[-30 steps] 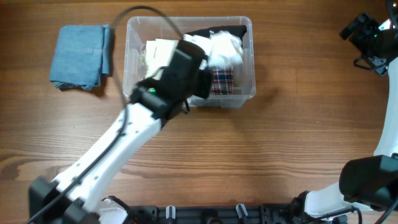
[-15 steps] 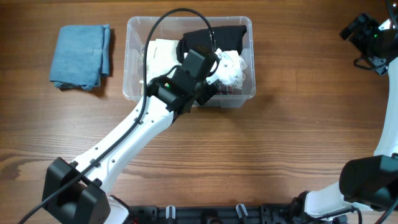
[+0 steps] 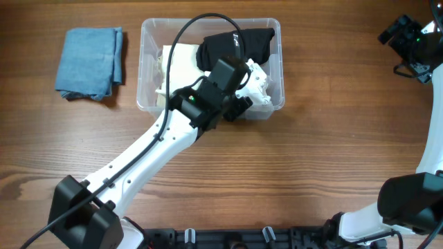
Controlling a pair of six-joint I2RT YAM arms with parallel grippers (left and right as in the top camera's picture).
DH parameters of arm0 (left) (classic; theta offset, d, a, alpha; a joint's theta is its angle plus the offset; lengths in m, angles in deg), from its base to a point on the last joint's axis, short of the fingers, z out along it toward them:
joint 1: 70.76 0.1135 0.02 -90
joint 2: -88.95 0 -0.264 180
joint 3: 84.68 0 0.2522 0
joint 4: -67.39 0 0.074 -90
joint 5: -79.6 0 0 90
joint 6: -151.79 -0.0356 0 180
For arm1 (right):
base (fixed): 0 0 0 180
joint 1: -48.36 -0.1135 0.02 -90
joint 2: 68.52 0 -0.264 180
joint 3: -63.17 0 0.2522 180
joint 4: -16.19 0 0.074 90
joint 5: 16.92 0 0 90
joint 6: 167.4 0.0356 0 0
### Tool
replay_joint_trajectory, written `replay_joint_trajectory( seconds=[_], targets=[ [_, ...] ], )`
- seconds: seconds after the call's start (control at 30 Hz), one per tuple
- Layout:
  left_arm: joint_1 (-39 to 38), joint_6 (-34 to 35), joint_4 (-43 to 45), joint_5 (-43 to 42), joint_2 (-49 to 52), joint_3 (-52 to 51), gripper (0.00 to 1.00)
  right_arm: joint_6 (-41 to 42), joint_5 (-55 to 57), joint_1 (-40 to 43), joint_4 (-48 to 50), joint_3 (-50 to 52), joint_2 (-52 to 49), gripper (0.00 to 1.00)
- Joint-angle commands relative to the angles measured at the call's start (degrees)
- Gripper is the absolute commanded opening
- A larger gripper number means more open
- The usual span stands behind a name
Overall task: Pack container
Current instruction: 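Carry the white T-shirt into the bin and press it down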
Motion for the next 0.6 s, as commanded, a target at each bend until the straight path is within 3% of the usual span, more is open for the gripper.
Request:
replay_joint_trajectory(
  seconds=[0.0, 0.23, 0.57],
  targets=[
    [-0.44, 5.46, -0.15, 0.57, -0.81, 1.31, 0.56, 0.66, 0.96, -0.11, 0.17, 0.33, -0.35, 1.00],
    [3.72, 11.54, -6.03, -2.43, -1.11, 1.31, 0.06, 0.66, 0.96, -0.11, 0.17, 0.33, -0.35, 1.00],
    [5.95, 15.56, -6.75, -7.23, 5.90, 1.31, 0.04, 0.66, 0.94, -0.11, 0.17, 0.33, -0.35, 1.00]
  ],
)
